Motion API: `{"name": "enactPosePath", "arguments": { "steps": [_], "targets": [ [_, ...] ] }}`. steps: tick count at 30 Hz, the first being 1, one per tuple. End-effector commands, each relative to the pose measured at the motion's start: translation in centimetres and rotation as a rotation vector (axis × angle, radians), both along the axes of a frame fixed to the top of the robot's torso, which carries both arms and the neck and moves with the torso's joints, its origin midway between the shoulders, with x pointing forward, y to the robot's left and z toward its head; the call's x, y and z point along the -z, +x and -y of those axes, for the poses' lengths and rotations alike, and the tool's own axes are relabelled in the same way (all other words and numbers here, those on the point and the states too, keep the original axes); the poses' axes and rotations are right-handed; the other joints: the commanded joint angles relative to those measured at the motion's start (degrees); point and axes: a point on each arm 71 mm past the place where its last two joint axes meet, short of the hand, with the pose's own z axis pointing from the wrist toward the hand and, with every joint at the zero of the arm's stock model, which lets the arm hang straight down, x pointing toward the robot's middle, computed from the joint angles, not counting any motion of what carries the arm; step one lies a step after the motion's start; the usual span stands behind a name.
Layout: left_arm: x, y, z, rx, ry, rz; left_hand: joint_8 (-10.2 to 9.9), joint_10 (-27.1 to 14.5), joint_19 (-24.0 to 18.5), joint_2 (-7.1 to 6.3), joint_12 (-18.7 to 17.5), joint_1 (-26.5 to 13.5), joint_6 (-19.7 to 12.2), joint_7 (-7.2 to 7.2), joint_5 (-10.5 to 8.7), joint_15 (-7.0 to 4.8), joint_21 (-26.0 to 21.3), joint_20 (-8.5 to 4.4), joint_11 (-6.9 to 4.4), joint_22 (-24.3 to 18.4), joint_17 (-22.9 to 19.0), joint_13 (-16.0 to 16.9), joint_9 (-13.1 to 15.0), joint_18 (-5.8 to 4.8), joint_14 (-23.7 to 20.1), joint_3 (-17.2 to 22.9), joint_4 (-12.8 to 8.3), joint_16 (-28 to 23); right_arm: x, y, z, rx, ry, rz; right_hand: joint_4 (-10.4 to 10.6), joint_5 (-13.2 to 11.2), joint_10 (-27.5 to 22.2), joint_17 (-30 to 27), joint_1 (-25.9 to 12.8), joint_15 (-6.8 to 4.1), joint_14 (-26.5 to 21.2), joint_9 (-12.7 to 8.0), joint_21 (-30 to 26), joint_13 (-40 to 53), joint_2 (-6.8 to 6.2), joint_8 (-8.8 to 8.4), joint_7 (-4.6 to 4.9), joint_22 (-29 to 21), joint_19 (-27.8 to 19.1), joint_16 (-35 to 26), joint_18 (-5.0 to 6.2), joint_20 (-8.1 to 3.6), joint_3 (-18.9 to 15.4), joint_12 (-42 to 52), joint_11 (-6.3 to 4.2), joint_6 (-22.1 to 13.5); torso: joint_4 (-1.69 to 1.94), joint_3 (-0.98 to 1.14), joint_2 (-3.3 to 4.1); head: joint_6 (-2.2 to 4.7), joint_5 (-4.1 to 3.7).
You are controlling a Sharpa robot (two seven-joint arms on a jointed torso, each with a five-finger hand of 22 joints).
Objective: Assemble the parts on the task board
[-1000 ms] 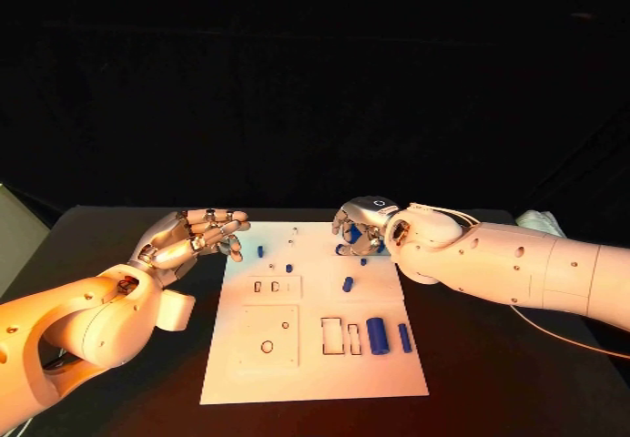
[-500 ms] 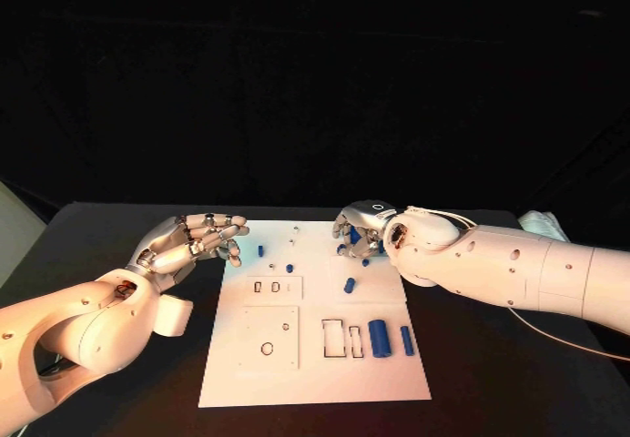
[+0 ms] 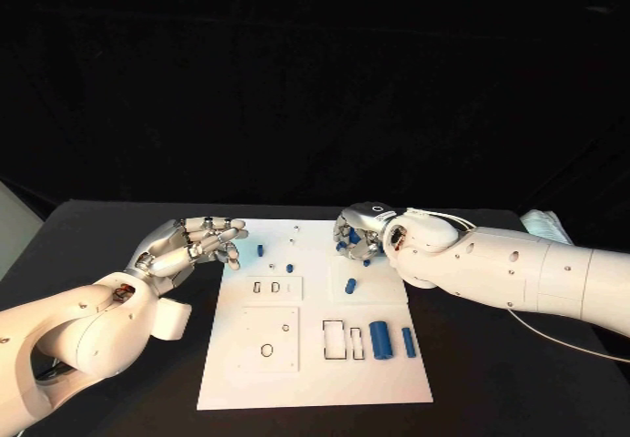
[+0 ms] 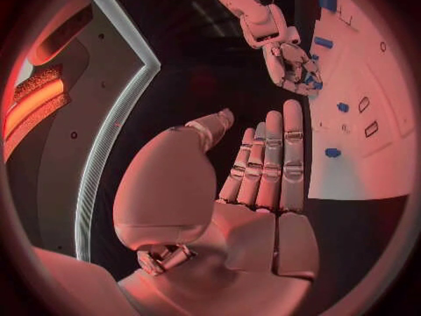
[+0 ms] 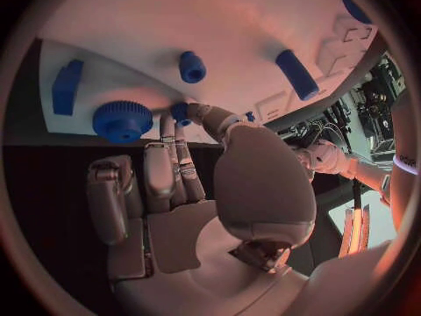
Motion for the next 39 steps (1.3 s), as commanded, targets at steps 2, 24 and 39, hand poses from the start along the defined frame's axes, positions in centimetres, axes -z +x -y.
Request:
{"name": "enactPosePath", "arguments": {
  "steps": [2,24,39],
  "targets": [
    [-0.1,-0.1,0.2,0.023,-0.004,0.004,-0.2,-0.4,-0.5,0.23,-0.3,-0.3,-0.4,0.53,-0.25,0.01,0.3,0.05,-0.09,0.1,-0.1,0.1,0.1,0.23,-0.4,-0.1,0.1,0.1,0.3,-0.1,-0.1,-0.016,0.0,-0.021,-0.4,0.3,1.1,-0.4,0.8,0.0,0.6,0.5,0.2,-0.9,0.37,0.47,-0.18,15.1,6.1,-0.3,-0.36,-0.57,1.6,-0.7,-0.23,0.8,0.13,-0.13,0.34,0.17,-0.18],
    [0.0,0.0,0.0,0.019,0.0,-0.003,-0.2,-0.5,-0.6,0.46,-0.2,-0.1,-0.5,0.56,-0.26,0.0,0.5,0.08,-0.08,0.1,-0.1,0.1,0.1,0.27,-0.4,0.0,0.1,0.1,-1.3,-1.0,-0.6,-0.012,0.118,0.108,-3.1,-1.7,7.0,-0.4,2.6,-1.57,2.8,4.7,0.2,-2.4,3.48,3.76,-1.34,15.1,6.1,-0.4,-0.36,-1.93,3.9,-2.3,-1.84,4.2,0.22,-0.35,1.15,1.52,-0.15],
    [-0.1,0.0,-0.1,0.02,0.0,-0.003,-0.3,-0.6,-0.6,0.48,-0.2,0.0,-0.5,0.58,-0.27,0.0,0.5,0.1,-0.06,0.1,-0.2,0.1,0.1,0.29,-0.4,0.1,-0.1,0.1,-2.7,-0.3,-2.6,0.005,0.156,0.177,-3.4,-2.1,7.0,-0.5,2.5,-1.59,2.9,5.0,0.2,-2.5,3.27,3.77,-1.31,15.1,6.1,-0.5,-0.36,-2.04,3.9,-2.6,-1.81,4.0,0.59,-0.52,1.61,2.37,-0.36]
  ]
}}
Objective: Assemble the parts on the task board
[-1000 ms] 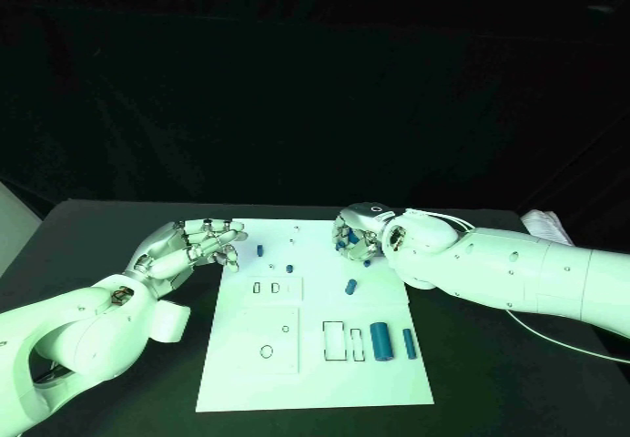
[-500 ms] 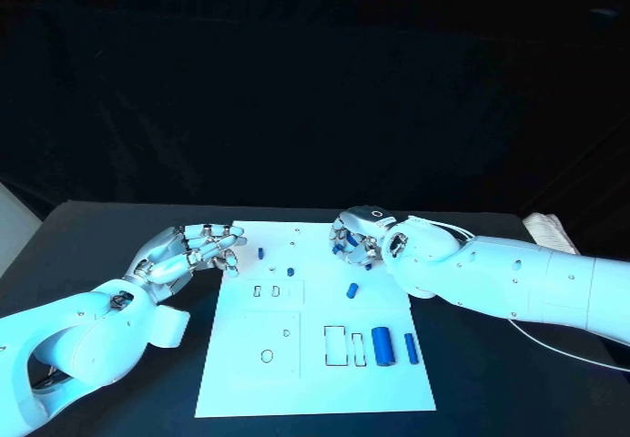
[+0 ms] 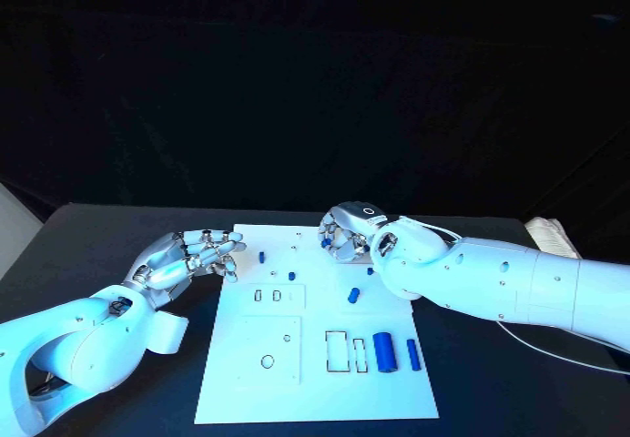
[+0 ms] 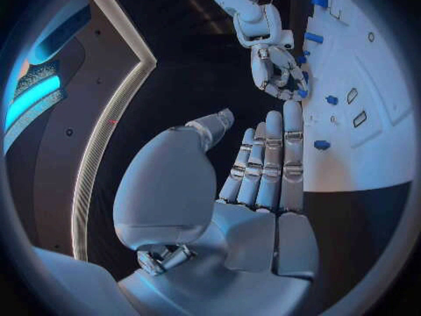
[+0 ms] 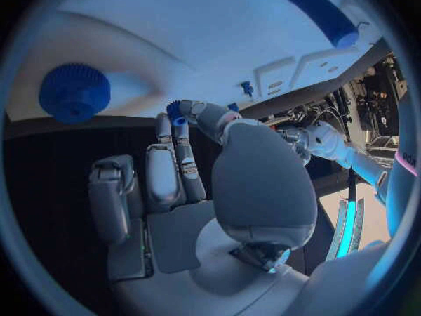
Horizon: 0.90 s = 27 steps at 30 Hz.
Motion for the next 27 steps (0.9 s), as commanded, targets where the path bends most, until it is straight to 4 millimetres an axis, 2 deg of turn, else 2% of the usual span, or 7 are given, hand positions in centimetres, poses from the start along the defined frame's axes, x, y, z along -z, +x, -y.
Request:
{"name": "enactPosePath", "arguments": {
  "steps": [1,2,4,8,12,19,27],
  "targets": [
    [-0.2,-0.1,0.3,0.027,-0.008,0.006,-0.3,-0.4,-0.4,0.48,-0.2,0.0,-0.3,0.78,-0.27,0.0,0.3,-0.11,0.14,0.1,-0.1,0.1,0.1,0.29,-0.4,0.1,-0.1,0.1,-0.7,0.3,-0.2,0.023,0.02,0.048,-0.4,-0.3,3.7,0.0,1.3,0.03,0.5,0.1,0.2,0.1,1.6,0.2,0.06,15.1,6.1,-0.2,-0.37,-0.39,0.0,-0.2,-3.31,0.3,0.15,-0.08,0.15,0.22,-0.17],
    [-0.2,-0.2,0.3,0.028,-0.009,0.006,-0.3,-0.4,-0.4,0.48,-0.2,0.0,-0.3,0.78,-0.27,0.0,0.3,-0.11,0.14,0.1,-0.1,0.1,0.1,0.29,-0.4,0.1,-0.1,0.1,-0.8,0.3,-0.3,0.024,0.022,0.052,-0.4,-0.3,3.7,-0.1,1.3,0.03,0.5,0.1,0.2,0.1,1.59,0.18,0.08,15.1,6.1,-0.3,-0.37,-0.41,0.0,-0.2,-3.3,0.2,0.24,-0.15,0.19,0.21,-0.01],
    [-0.2,-0.2,0.4,0.03,-0.009,0.006,-0.3,-0.4,-0.4,0.48,-0.2,0.0,-0.3,0.78,-0.27,0.0,0.3,-0.11,0.14,0.1,-0.1,0.1,0.1,0.29,-0.4,0.1,-0.1,0.1,-1.0,0.5,-0.5,0.024,0.025,0.059,-0.4,-0.3,3.7,-0.1,1.3,0.03,0.5,0.1,0.2,0.1,1.59,0.18,0.08,15.1,6.1,-0.3,-0.37,-0.41,0.0,-0.2,-3.3,0.2,0.19,-0.09,0.23,0.29,0.19],
    [-0.2,-0.2,0.5,0.031,-0.01,0.006,-0.3,-0.4,-0.4,0.48,-0.2,0.0,-0.3,0.78,-0.27,0.0,0.3,-0.11,0.14,0.1,-0.1,0.1,0.1,0.29,-0.4,0.1,-0.1,0.1,-1.3,0.8,-0.9,0.026,0.026,0.069,-0.4,-0.3,3.7,-0.1,1.3,0.03,0.5,0.1,0.2,0.1,1.59,0.18,0.08,15.1,6.1,-0.3,-0.37,-0.41,0.0,-0.2,-3.3,0.2,0.38,-0.26,0.28,0.19,0.04],
    [-0.2,-0.2,0.5,0.033,-0.011,0.006,-0.3,-0.4,-0.5,0.47,-0.2,0.0,-0.4,0.8,-0.28,0.01,0.4,-0.1,0.16,0.1,-0.1,0.1,0.1,0.3,-0.4,0.1,-0.1,0.2,-1.4,1.1,-1.4,0.026,0.027,0.076,-0.5,-0.4,3.7,-0.2,1.4,0.04,0.5,0.2,0.2,0.0,1.56,0.15,0.11,15.1,6.1,-0.3,-0.37,-0.42,0.0,-0.3,-3.27,0.1,0.22,-0.25,0.43,0.32,0.19],
    [-0.2,-0.2,0.7,0.038,-0.012,0.006,-0.3,-0.4,-0.5,0.47,-0.2,0.0,-0.4,0.8,-0.28,0.01,0.4,-0.1,0.16,0.1,-0.1,0.1,0.1,0.3,-0.4,0.1,-0.1,0.2,-1.8,1.5,-2.5,0.015,0.032,0.089,-0.6,-0.4,3.7,-0.2,1.4,0.05,0.5,0.2,0.2,0.0,1.55,0.12,0.13,15.1,6.1,-0.4,-0.37,-0.42,0.0,-0.4,-3.26,0.0,0.46,-0.31,0.5,0.28,0.18],
    [-0.3,-0.2,0.9,0.042,-0.014,0.007,-0.3,-0.4,-0.5,0.47,-0.2,0.0,-0.4,0.8,-0.28,0.01,0.4,-0.1,0.16,0.1,-0.1,0.1,0.1,0.3,-0.4,0.1,-0.1,0.2,-1.8,1.9,-3.7,0.003,0.028,0.086,-0.7,-0.5,3.6,-0.2,1.4,0.08,0.5,0.3,0.2,0.0,1.52,0.06,0.19,15.1,6.1,-0.4,-0.37,-0.42,0.1,-0.5,-3.2,-0.1,0.51,-0.43,0.65,0.27,0.31]
  ]
}}
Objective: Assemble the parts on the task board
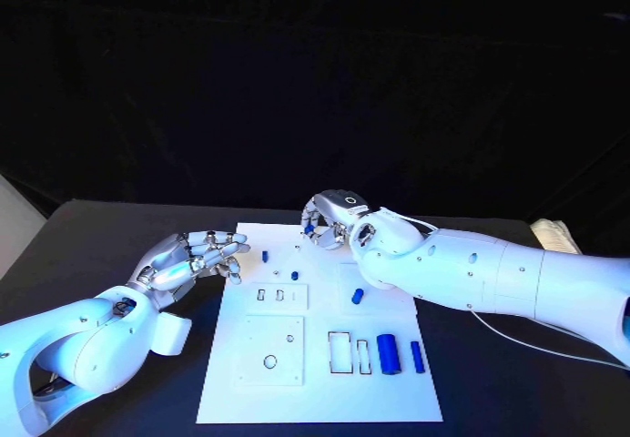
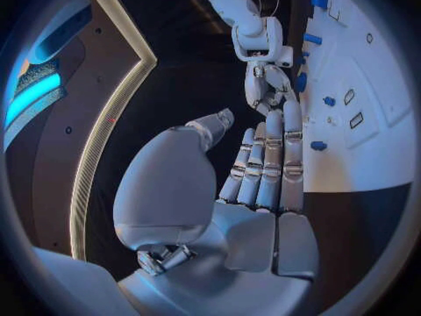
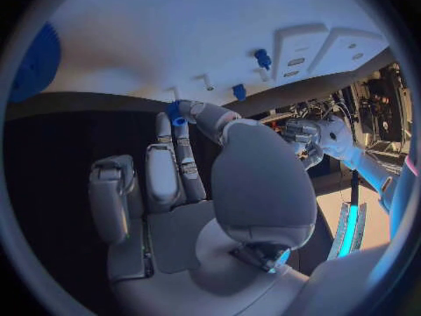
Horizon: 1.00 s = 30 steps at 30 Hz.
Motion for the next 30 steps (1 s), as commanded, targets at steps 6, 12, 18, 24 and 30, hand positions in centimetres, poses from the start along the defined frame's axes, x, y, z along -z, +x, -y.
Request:
{"name": "enactPosePath", "arguments": {
  "steps": [6,12,18,24,30],
  "targets": [
    [-0.43,-0.18,0.57,0.035,-0.011,0.011,-0.3,-0.4,-0.5,0.47,-0.2,0.0,-0.4,0.8,-0.28,0.01,0.4,-0.1,0.16,0.1,-0.1,0.1,0.1,0.3,-0.4,0.1,-0.1,0.2,-0.05,0.37,-0.58,-0.001,-0.007,0.008,-0.4,0.1,3.6,0.0,1.1,0.08,0.5,0.1,0.2,0.1,1.32,0.21,0.12,15.1,6.1,-0.2,-0.37,-0.43,0.1,0.2,-3.2,0.0,0.04,-0.06,0.26,-0.14,0.32],
    [-0.56,-0.15,0.58,0.036,-0.011,0.013,-0.3,-0.4,-0.5,0.47,-0.2,0.0,-0.4,0.8,-0.28,0.01,0.4,-0.1,0.16,0.1,-0.1,0.1,0.1,0.3,-0.4,0.1,-0.1,0.2,0.03,0.49,-0.64,0.003,-0.014,0.001,-0.4,0.1,3.6,0.0,1.2,0.09,0.5,0.1,0.2,0.1,1.33,0.18,0.15,15.1,6.1,-0.2,-0.37,-0.43,0.1,0.1,-3.18,-0.1,0.16,-0.2,0.3,-0.22,0.3],
    [-0.66,-0.14,0.57,0.036,-0.011,0.015,-0.3,-0.6,-0.6,0.46,-0.2,0.1,-0.5,0.85,-0.28,0.04,0.5,-0.06,0.2,0.1,-0.1,0.1,0.1,0.31,-0.4,0.1,-0.2,0.2,0.16,0.66,-0.62,0.008,-0.025,-0.008,-0.4,0.1,3.6,0.0,1.2,0.11,0.5,0.2,0.2,0.1,1.35,0.16,0.17,15.1,6.1,-0.2,-0.37,-0.42,0.1,0.1,-3.16,-0.1,0.07,-0.12,0.45,-0.32,0.41],
    [-0.75,-0.13,0.61,0.037,-0.011,0.016,-0.3,-0.6,-0.6,0.46,-0.2,0.1,-0.5,0.85,-0.28,0.04,0.5,-0.06,0.2,0.1,-0.1,0.1,0.1,0.31,-0.4,0.1,-0.2,0.2,0.33,0.61,-0.95,0.0,-0.034,-0.019,-0.5,0.2,3.6,-0.2,1.2,0.13,0.4,0.2,0.2,0.1,1.34,0.11,0.22,15.1,6.1,-0.3,-0.37,-0.41,0.2,0.0,-3.11,-0.2,0.12,-0.14,0.51,-0.49,0.53],
    [-0.8,-0.13,0.67,0.039,-0.012,0.017,-0.3,-0.6,-0.6,0.46,-0.2,0.1,-0.5,0.85,-0.28,0.04,0.5,-0.06,0.2,0.1,-0.1,0.1,0.1,0.31,-0.4,0.1,-0.2,0.2,0.44,0.75,-1.15,-0.001,-0.039,-0.022,-0.5,0.2,3.6,-0.2,1.1,0.15,0.4,0.2,0.2,0.0,1.34,0.09,0.23,15.1,6.1,-0.4,-0.37,-0.4,0.2,-0.1,-3.1,-0.2,0.14,-0.18,0.52,-0.49,0.58]
  ]
}}
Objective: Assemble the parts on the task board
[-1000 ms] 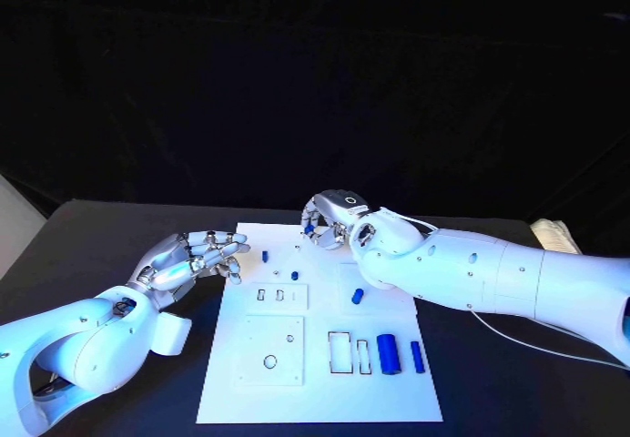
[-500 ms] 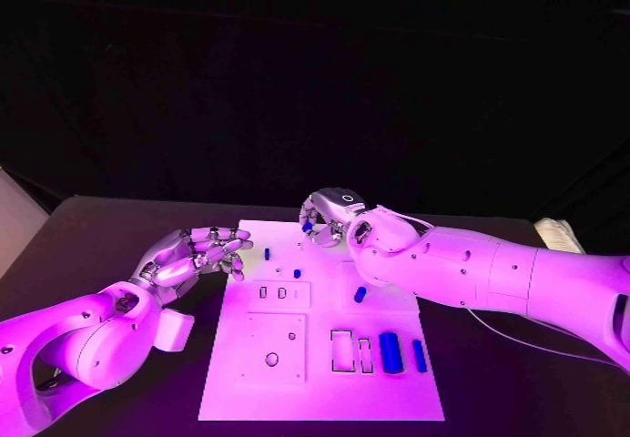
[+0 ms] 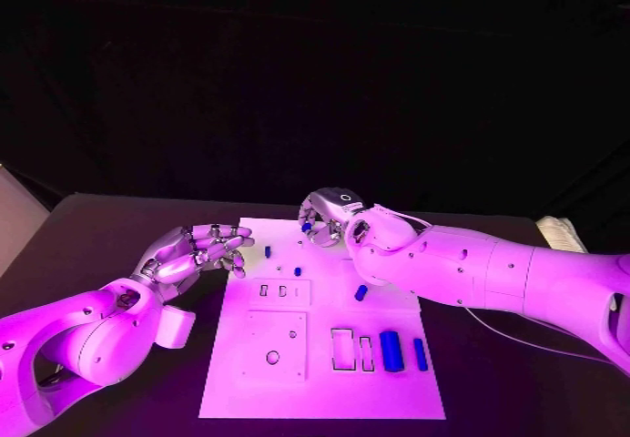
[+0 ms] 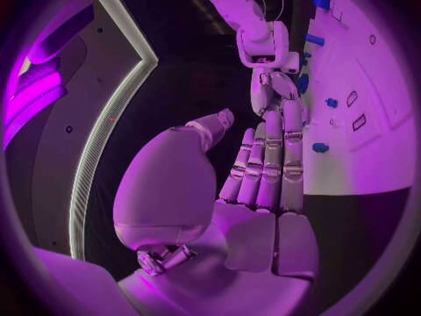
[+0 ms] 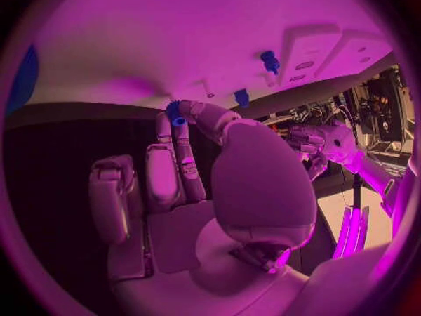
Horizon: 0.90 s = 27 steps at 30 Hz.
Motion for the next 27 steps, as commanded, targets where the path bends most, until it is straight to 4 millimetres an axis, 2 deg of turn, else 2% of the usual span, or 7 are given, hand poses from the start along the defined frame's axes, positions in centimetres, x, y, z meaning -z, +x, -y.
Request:
{"name": "enactPosePath", "arguments": {
  "steps": [1,11,17,20,23,25,27],
  "targets": [
    [-0.19,-0.12,0.35,0.027,-0.008,0.007,-0.3,-0.4,-0.3,0.46,-0.2,0.1,-0.5,0.85,-0.28,0.04,0.1,0.14,0.0,0.1,0.0,0.1,0.1,0.31,-0.4,0.1,-0.2,0.2,0.22,0.11,-0.05,-0.002,-0.022,-0.012,-0.3,0.2,3.6,0.0,1.1,0.15,0.4,0.0,0.2,0.0,1.35,0.32,0.23,15.1,6.1,-0.4,-0.38,-0.41,0.1,0.0,-3.09,-0.1,0.03,-0.04,0.03,-0.03,0.1],
    [-0.3,-0.12,0.38,0.028,-0.008,0.009,-0.3,-0.4,-0.3,0.46,-0.2,0.1,-0.5,0.85,-0.28,0.04,0.1,0.14,0.0,0.1,0.0,0.1,0.1,0.31,-0.4,0.1,-0.2,0.2,0.42,0.33,-0.24,-0.001,-0.026,-0.016,-0.3,0.3,3.5,-0.3,1.1,0.21,0.3,0.1,0.2,0.0,1.35,0.24,0.3,15.1,6.1,-0.5,-0.38,-0.38,0.1,-0.1,-3.01,-0.2,0.0,-0.08,0.14,-0.15,0.24],
    [-0.34,-0.1,0.4,0.029,-0.008,0.009,-0.3,-0.4,-0.3,0.46,-0.2,0.1,-0.5,0.85,-0.28,0.04,0.1,0.14,0.0,0.1,0.0,0.1,0.1,0.31,-0.4,0.1,-0.2,0.2,0.53,0.55,-0.29,-0.003,-0.034,-0.025,-0.5,0.1,2.0,-2.2,0.2,0.95,-0.8,0.3,0.2,-0.7,0.91,-0.9,1.04,15.1,6.1,-1.9,-0.38,0.18,0.3,-2.0,-2.14,-2.1,-0.03,-0.13,0.19,-0.17,0.26],
    [-0.34,-0.09,0.4,0.028,-0.008,0.009,-0.3,-0.4,-0.3,0.46,-0.2,0.1,-0.5,0.85,-0.28,0.04,0.1,0.14,0.0,0.1,0.0,0.1,0.1,0.31,-0.4,0.1,-0.2,0.2,0.56,0.62,-0.3,-0.006,-0.033,-0.029,-0.3,0.2,-0.3,-6.9,-0.9,1.88,-3.4,0.1,0.2,-1.5,-0.29,-2.23,1.89,15.1,6.1,-5.0,-0.38,0.9,0.2,-3.7,-1.13,-4.1,-0.08,-0.1,0.21,-0.23,0.31],
    [-0.34,-0.06,0.38,0.028,-0.008,0.009,-0.3,-0.4,-0.3,0.46,-0.2,0.1,-0.5,0.85,-0.28,0.04,0.1,0.14,0.0,0.1,0.0,0.1,0.1,0.31,-0.4,0.1,-0.2,0.2,0.56,0.62,-0.25,-0.011,-0.028,-0.029,0.4,0.5,-2.9,-9.5,-2.7,2.72,-5.6,-0.8,-1.2,-2.1,-2.49,-4.26,2.59,12.8,5.3,-6.4,0.16,1.8,-1.4,-4.4,-0.19,-7.1,-0.11,-0.11,0.19,-0.27,0.38],
    [-0.34,-0.06,0.35,0.027,-0.008,0.009,-0.3,-0.4,-0.3,0.46,-0.2,0.1,-0.5,0.85,-0.28,0.04,0.1,0.14,0.0,0.1,0.0,0.1,0.1,0.31,-0.4,0.1,-0.2,0.2,0.54,0.58,-0.21,-0.015,-0.025,-0.027,0.7,0.7,-5.8,-13.3,-3.0,3.16,-8.7,-1.3,-4.7,-2.3,-3.23,-5.33,2.74,7.9,3.5,-8.5,1.32,2.22,-3.5,-4.4,0.15,-8.0,-0.1,-0.09,0.17,-0.31,0.38],
    [-0.33,-0.05,0.3,0.026,-0.007,0.009,-0.3,-0.5,-0.5,0.48,-0.2,0.1,-0.6,0.89,-0.29,0.08,0.2,0.19,0.04,0.1,-0.1,0.1,0.1,0.32,-0.4,0.0,-0.3,0.2,0.52,0.49,-0.09,-0.019,-0.022,-0.026,0.8,0.8,-7.1,-14.4,-3.0,3.13,-9.8,-1.6,-5.6,-2.2,-3.34,-5.9,2.34,6.8,3.2,-8.8,1.57,2.32,-5.7,-3.8,0.17,-8.5,-0.18,-0.06,0.15,-0.3,0.49]
  ]
}}
